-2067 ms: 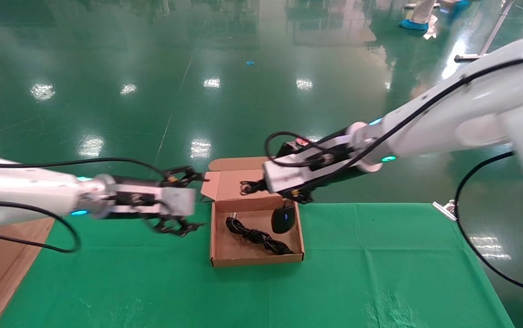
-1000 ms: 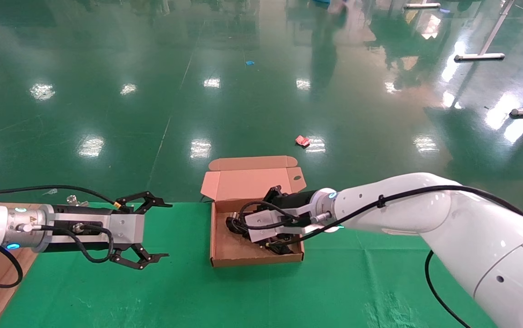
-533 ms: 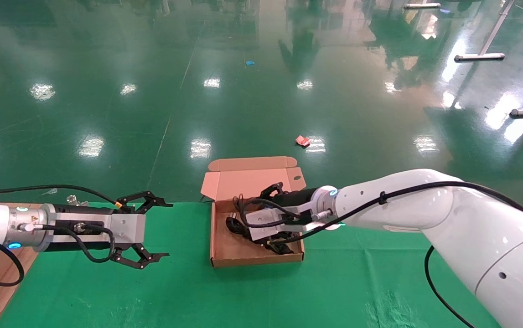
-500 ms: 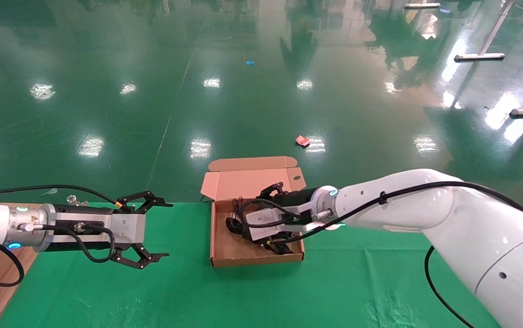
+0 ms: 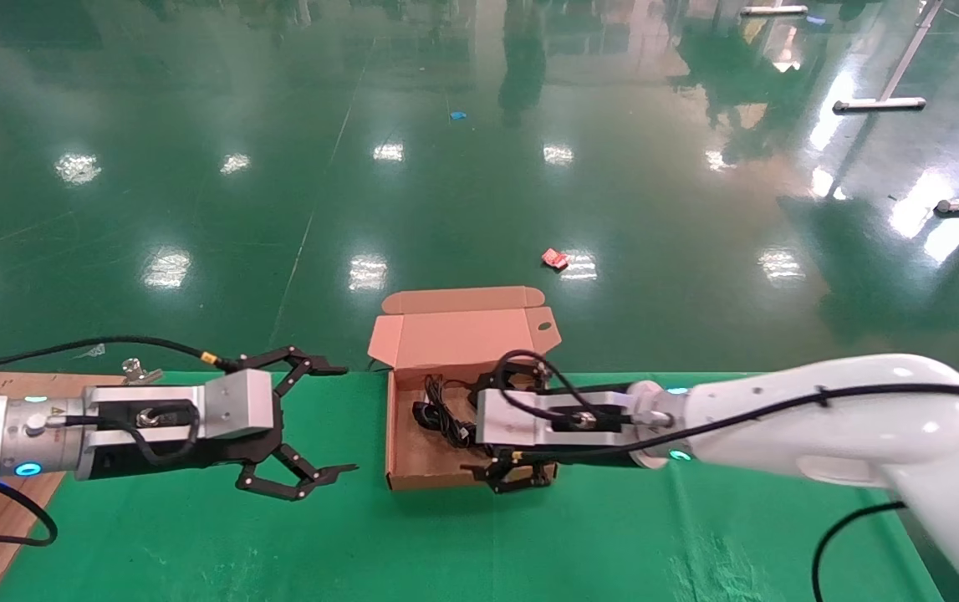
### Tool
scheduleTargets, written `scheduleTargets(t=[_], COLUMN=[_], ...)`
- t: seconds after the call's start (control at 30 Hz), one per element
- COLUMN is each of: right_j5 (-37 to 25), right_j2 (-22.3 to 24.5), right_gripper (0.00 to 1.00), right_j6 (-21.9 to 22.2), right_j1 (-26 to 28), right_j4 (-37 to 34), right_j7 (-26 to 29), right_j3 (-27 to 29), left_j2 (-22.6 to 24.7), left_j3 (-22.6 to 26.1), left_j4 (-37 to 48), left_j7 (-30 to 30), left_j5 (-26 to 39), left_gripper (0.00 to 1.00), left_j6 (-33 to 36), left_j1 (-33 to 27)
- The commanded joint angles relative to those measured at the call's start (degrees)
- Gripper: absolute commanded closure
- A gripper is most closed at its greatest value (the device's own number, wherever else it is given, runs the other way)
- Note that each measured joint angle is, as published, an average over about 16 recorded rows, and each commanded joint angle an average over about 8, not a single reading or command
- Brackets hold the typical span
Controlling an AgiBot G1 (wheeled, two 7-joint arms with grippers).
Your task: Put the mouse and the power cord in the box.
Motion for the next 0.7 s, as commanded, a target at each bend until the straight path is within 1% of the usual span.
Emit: scheduleTargets(t=[0.03,0.7], right_j5=[1.5,17.0], right_j2=[1.5,16.0], right_gripper=[0.0,0.0], right_j6=[-1.5,-16.4], right_j1=[-1.1,-11.9], right_j4=[1.4,15.2], right_j7=[1.2,13.4], right_j3=[1.7,18.3], left_j2=[-0.7,-7.6], left_j3=[-1.4,-15.2], left_j4=[-2.0,-22.1], left_j7=[-2.0,-22.1], left_j5=[-0.7,-8.1], left_gripper=[0.0,0.0], left_j6=[0.5,5.8], left_j1=[1.1,12.5])
